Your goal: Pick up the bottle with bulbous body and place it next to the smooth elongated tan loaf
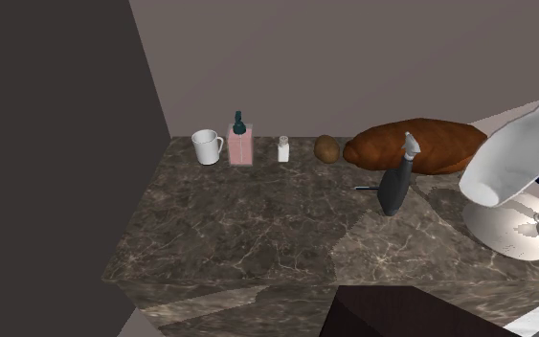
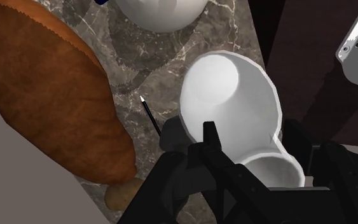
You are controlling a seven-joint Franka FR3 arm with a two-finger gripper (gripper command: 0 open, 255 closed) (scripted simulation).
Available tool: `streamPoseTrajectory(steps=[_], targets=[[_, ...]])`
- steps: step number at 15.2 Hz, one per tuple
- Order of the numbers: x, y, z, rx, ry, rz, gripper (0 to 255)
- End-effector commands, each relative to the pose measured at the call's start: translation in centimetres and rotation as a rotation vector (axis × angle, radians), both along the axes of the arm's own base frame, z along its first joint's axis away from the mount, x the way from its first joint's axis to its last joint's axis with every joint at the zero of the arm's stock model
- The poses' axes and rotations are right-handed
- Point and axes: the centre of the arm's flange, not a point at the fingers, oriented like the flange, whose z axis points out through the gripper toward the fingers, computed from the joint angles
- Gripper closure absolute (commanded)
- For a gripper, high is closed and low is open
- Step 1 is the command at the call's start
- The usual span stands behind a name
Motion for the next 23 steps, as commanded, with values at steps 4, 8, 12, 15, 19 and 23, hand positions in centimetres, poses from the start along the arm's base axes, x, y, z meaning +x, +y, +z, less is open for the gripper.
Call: streamPoseTrajectory(steps=[4,8,12,15,19,23], targets=[[-0.2,0.0,-2.8,-0.001,-0.001,0.0,255],[-0.2,0.0,-4.9,-0.001,-0.001,0.0,255],[-0.2,0.0,-7.0,-0.001,-0.001,0.0,255],[-0.2,0.0,-8.6,-0.001,-0.001,0.0,255],[-0.2,0.0,-10.7,-0.001,-0.001,0.0,255],[-0.2,0.0,-12.8,-0.001,-0.001,0.0,255]])
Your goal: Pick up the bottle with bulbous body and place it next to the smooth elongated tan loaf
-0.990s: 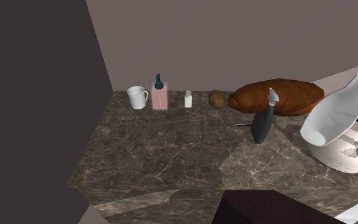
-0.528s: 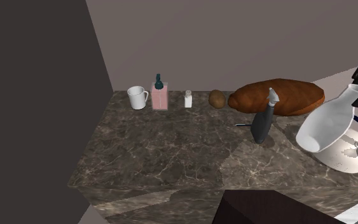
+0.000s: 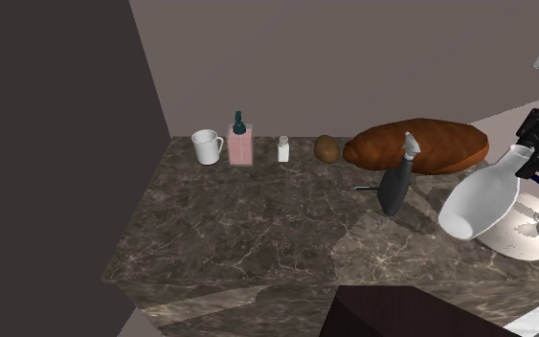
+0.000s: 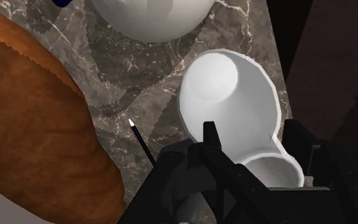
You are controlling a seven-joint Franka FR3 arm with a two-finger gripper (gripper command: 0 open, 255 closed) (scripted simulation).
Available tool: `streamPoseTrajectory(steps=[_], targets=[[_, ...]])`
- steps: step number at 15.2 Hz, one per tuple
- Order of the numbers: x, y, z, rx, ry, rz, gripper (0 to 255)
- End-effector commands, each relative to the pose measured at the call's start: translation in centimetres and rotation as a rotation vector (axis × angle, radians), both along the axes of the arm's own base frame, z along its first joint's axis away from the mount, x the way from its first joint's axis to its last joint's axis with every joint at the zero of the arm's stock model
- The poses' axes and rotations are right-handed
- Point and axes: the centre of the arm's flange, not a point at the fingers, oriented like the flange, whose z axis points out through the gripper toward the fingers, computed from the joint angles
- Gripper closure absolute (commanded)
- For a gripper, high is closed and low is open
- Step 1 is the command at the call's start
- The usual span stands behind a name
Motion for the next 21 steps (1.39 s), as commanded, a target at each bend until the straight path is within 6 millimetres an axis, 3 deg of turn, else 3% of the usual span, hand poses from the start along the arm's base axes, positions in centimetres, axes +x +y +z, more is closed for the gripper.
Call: streamPoseTrajectory(steps=[1,7,14,15,20,21], targets=[[0.1,0.0,-1.0,-0.001,0.0,0.0,255],[0.1,0.0,-3.9,-0.001,0.0,0.0,255],[0.1,0.0,-3.9,-0.001,0.0,0.0,255],[0.1,0.0,-3.9,-0.001,0.0,0.0,0],[0.1,0.0,-3.9,-0.001,0.0,0.0,0],[0.0,0.0,-2.6,-0.001,0.0,0.0,0]])
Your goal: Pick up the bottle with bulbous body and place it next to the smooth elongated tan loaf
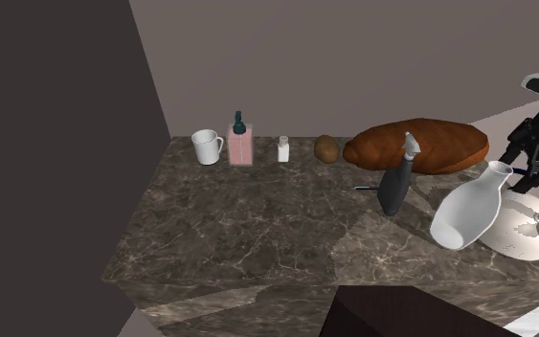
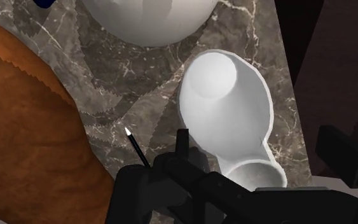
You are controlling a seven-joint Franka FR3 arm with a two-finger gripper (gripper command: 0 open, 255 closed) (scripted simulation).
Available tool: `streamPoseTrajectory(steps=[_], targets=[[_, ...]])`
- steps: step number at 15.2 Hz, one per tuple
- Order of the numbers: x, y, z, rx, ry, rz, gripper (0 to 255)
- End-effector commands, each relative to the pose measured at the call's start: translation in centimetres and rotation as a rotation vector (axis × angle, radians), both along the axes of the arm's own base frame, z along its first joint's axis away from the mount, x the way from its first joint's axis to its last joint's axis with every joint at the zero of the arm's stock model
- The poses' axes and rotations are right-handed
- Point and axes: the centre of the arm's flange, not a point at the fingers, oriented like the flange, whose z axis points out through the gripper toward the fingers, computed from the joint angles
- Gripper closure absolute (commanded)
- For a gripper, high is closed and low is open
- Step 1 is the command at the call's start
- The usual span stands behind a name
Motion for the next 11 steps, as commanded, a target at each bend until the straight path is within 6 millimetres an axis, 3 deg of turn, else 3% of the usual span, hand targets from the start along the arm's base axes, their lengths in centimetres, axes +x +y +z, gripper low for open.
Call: streamPoseTrajectory(steps=[1,3,11], targets=[[0.0,0.0,2.1,0.0,0.0,0.0,0],[-0.2,-0.1,4.4,0.0,0.0,0.0,0],[-0.2,-0.1,4.4,0.0,0.0,0.0,0]])
